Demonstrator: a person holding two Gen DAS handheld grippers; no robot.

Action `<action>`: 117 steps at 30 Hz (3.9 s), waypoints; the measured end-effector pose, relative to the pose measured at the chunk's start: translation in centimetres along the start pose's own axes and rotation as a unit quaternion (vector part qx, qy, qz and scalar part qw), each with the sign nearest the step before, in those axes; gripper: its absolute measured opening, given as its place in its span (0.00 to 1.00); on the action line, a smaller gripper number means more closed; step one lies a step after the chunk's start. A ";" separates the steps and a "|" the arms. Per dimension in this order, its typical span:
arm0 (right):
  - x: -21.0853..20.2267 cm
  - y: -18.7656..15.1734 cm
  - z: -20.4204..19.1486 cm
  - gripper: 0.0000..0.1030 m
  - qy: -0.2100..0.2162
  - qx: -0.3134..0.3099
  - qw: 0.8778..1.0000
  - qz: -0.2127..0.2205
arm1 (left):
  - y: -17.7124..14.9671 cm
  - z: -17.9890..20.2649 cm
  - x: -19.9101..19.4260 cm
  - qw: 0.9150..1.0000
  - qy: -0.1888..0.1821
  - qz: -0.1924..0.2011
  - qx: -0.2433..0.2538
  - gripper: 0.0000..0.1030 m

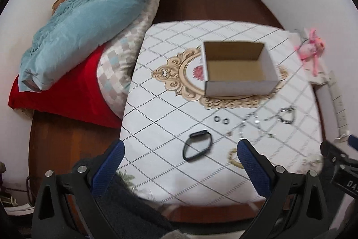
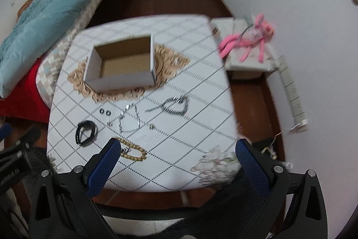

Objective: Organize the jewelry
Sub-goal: 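Grasp the black watch band with the left tool while the right grasps the wooden bead bracelet, then carry both items into the white box and open both tools, then lift both tools back from the box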

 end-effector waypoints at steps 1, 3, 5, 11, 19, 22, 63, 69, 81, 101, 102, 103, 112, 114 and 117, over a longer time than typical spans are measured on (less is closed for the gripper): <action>1.7 -0.1 -0.3 0.89 0.005 0.001 1.000 -0.017 | -0.2 -0.2 1.0 1.000 0.002 -0.007 0.000 0.99; 5.1 -0.7 -0.9 0.77 0.014 0.001 0.999 -0.049 | -0.4 -0.5 3.1 1.000 0.003 -0.019 0.001 0.93; 8.1 -1.6 -1.6 0.71 0.021 0.004 0.997 -0.076 | -0.8 -0.5 5.1 0.999 0.001 -0.038 0.005 0.80; 14.6 -4.3 -3.6 0.57 0.030 0.008 0.992 -0.124 | -2.0 -0.8 9.9 0.995 -0.018 -0.095 0.001 0.47; 16.4 -6.0 -5.6 0.47 0.010 -0.023 0.993 -0.117 | -2.7 -1.1 13.2 0.990 -0.041 -0.133 -0.016 0.47; 16.2 -6.5 -6.3 0.29 0.000 -0.038 0.994 -0.101 | -2.9 -0.5 14.2 0.988 -0.046 -0.144 -0.009 0.47; 6.4 3.4 -5.3 0.09 0.169 0.003 0.986 -0.004 | 3.9 2.6 4.8 0.992 -0.125 -0.012 0.006 0.02; 2.2 9.8 -4.9 0.09 0.204 -0.002 0.978 0.040 | 9.5 3.0 4.2 0.990 -0.140 0.006 0.005 0.02; 7.8 18.3 -7.8 0.09 0.185 -0.029 0.982 0.001 | 16.1 5.0 9.4 0.984 -0.173 -0.046 0.000 0.10; 13.0 15.2 -5.2 0.96 0.030 -0.067 0.997 -0.008 | 13.3 2.0 10.9 0.998 -0.057 -0.004 -0.014 1.00; 13.2 14.9 -5.2 0.96 0.028 -0.070 0.997 -0.009 | 12.8 2.1 11.1 0.999 -0.052 -0.004 -0.011 1.00; 13.4 14.6 -5.3 0.96 0.026 -0.073 0.997 -0.008 | 12.5 2.2 11.2 0.999 -0.051 -0.004 -0.009 1.00; 13.3 13.2 -4.9 0.96 0.000 -0.073 0.997 0.025 | 10.9 2.8 10.9 0.998 -0.055 0.000 -0.020 1.00; 12.8 13.2 -4.9 0.96 0.002 -0.069 0.997 0.030 | 10.7 2.9 10.4 0.998 -0.056 0.007 -0.023 1.00; 11.5 13.0 -4.6 0.96 0.003 -0.065 0.997 0.045 | 10.4 2.9 9.0 0.998 -0.054 0.024 -0.024 1.00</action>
Point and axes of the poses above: each gripper's, at about its wrist camera, not at the fingertips, and x roughly the way its jaws point, z to its right, y to its top, the point moved 3 cm from there along x, roughly the way its jaws point, and after that the axes turned 1 degree about -y, right-handed, at the moved point
